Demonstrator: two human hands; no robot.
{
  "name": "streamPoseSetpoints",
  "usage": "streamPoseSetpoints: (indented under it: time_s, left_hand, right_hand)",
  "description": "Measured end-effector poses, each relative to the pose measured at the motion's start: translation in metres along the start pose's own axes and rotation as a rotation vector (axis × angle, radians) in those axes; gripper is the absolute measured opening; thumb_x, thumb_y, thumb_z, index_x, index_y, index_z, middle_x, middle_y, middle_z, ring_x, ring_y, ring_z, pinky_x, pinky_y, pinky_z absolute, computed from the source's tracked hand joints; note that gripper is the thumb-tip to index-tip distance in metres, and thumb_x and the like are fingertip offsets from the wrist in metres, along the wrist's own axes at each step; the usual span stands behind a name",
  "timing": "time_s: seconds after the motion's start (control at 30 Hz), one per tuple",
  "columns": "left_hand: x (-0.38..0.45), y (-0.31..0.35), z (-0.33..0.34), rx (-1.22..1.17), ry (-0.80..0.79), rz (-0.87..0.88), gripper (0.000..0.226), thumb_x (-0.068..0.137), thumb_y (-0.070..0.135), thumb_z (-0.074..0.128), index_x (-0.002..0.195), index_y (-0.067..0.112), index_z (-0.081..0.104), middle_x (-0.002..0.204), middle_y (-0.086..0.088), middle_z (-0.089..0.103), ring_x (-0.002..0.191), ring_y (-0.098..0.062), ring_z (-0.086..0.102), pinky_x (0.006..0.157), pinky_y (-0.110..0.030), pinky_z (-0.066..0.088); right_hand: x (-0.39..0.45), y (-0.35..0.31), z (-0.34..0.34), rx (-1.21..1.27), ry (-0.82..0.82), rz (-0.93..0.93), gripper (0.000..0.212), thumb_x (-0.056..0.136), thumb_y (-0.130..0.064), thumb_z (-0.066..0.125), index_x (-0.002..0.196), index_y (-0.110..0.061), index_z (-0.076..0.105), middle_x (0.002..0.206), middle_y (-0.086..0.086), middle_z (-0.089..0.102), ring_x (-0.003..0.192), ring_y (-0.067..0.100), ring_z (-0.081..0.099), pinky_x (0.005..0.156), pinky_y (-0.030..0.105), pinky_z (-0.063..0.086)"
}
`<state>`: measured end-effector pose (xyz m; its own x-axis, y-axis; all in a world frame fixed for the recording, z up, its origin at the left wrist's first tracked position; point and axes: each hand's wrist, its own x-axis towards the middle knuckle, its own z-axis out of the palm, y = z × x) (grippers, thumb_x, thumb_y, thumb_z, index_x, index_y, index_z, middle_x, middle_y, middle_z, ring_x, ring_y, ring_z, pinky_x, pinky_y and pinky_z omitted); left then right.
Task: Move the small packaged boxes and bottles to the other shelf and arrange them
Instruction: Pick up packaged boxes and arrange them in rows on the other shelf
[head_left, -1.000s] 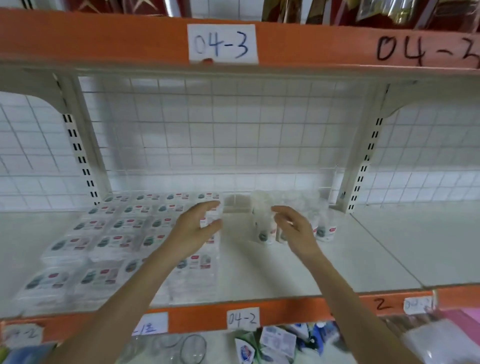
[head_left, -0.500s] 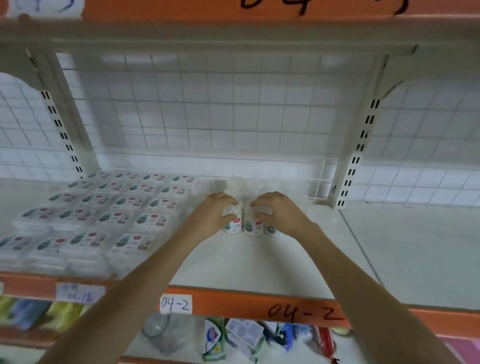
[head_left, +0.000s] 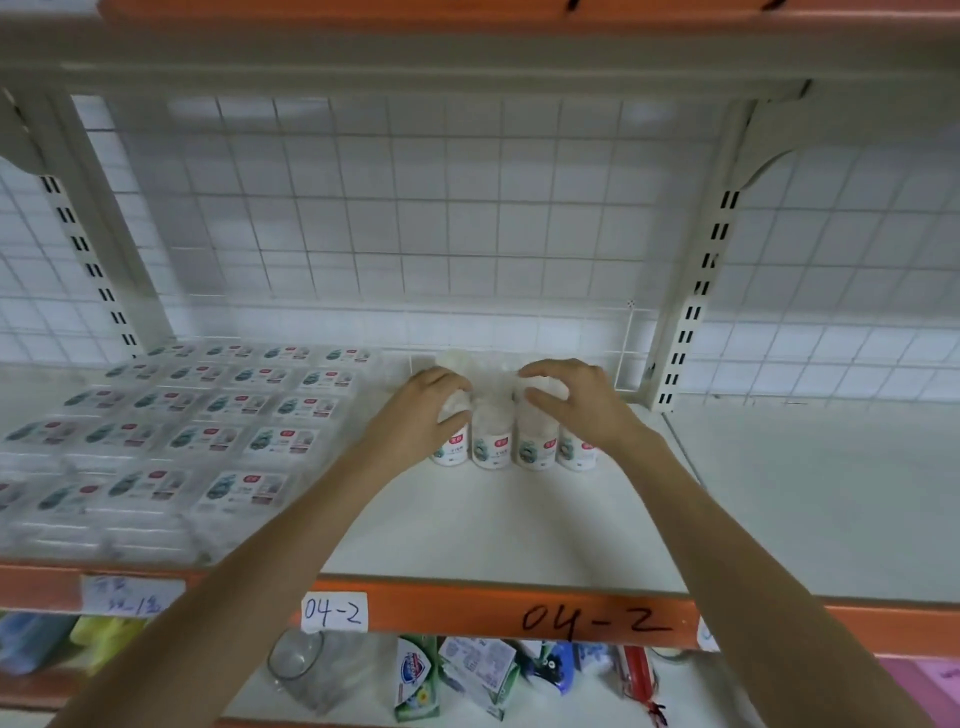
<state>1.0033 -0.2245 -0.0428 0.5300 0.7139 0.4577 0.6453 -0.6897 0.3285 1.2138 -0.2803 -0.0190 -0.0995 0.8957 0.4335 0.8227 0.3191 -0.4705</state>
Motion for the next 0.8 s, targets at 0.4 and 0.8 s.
streamPoseSetpoints:
  time_s: [0.4,0.8]
  left_hand:
    - [0.040,0.048,0.042,0.040,-0.217,0.133,0.042,0.086,0.038,0.059,0.123,0.019,0.054,0.127,0.001,0.049,0.118,-0.017,0.045,0.094,-0.031,0.041]
    - [0.032,0.048,0.039,-0.025,-0.217,0.103,0.045,0.087,0.031,0.060,0.127,0.015,0.050,0.132,-0.003,0.046,0.123,-0.019,0.041,0.100,-0.032,0.036]
  right_hand:
    - [-0.036,0.043,-0.018,-0.053,-0.082,0.185,0.024,0.085,-0.013,0.062,0.108,-0.015,0.066,0.115,0.000,0.063,0.107,0.014,0.055,0.089,0.021,0.037]
    - [-0.031,0.047,-0.017,-0.085,-0.080,0.146,0.025,0.083,-0.014,0.065,0.108,-0.015,0.066,0.114,0.003,0.063,0.108,0.019,0.055,0.090,0.023,0.037]
